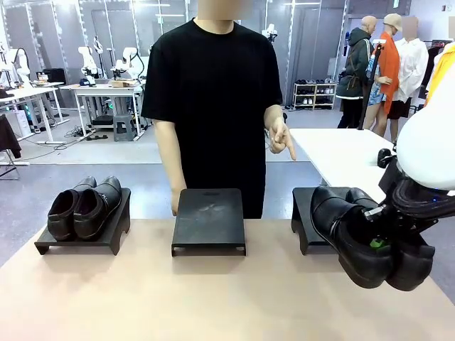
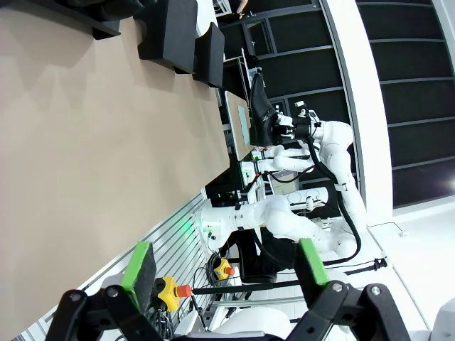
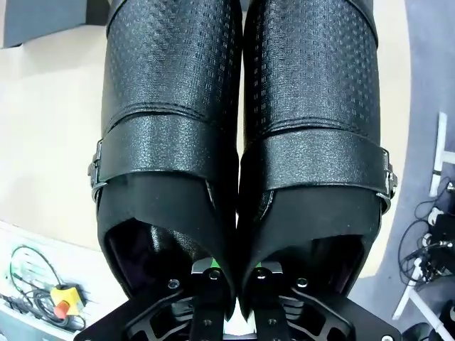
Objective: Place the shoes on the stand as instructed by the person.
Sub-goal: Pick up another pair of Shoes and place it on the Shoes Stand indicated by the person.
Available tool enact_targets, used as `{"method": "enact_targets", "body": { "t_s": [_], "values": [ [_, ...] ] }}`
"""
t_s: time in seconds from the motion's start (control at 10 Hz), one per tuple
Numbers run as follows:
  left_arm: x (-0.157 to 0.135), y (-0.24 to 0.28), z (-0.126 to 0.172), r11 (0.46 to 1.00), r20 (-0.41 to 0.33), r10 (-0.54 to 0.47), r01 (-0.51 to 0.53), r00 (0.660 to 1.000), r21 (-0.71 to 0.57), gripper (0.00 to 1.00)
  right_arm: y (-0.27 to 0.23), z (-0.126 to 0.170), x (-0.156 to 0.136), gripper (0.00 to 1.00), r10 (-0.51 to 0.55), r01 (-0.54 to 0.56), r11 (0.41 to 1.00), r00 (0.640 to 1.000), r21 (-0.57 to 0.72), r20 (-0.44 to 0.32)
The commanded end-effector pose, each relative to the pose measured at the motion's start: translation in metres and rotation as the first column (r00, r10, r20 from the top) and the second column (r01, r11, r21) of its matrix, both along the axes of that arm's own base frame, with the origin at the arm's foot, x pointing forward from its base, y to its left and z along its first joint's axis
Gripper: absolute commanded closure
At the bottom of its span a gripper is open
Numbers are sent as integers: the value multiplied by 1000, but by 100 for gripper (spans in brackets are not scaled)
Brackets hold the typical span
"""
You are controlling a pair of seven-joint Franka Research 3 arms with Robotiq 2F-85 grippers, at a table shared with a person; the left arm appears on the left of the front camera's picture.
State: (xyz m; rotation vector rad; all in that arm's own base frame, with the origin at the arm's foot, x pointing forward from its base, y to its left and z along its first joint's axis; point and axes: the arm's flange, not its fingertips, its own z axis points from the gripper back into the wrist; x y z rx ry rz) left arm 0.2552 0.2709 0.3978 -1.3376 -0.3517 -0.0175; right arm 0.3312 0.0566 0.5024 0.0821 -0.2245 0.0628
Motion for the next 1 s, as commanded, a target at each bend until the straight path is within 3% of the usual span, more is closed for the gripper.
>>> {"method": "enact_targets", "body": {
  "t_s": [0.0, 0.2, 0.3, 0.4, 0.7, 0.9],
  "values": [
    [-4, -1, 0, 1000, 10, -14, 14, 1000, 0, 0, 0, 0, 0, 92, 0, 0, 1000, 1000, 0, 0],
    [-4, -1, 0, 1000, 10, -14, 14, 1000, 0, 0, -11, -19, 43, 92, -72, 79, 996, 983, -35, 167],
    [-4, -1, 0, 1000, 10, -14, 14, 1000, 0, 0, -13, -25, 61, 92, -44, 46, 999, 986, -10, 161],
    [-4, -1, 0, 1000, 10, -14, 14, 1000, 0, 0, -17, -30, 82, 92, -48, 70, 993, 973, -90, 228],
    [-4, -1, 0, 1000, 10, -14, 14, 1000, 0, 0, -17, -45, 129, 92, 7, 13, 996, 975, -88, 222],
    [-4, -1, 0, 1000, 10, -14, 14, 1000, 0, 0, -24, -45, 159, 92, -9, 36, 994, 971, -106, 241]
  ]
}}
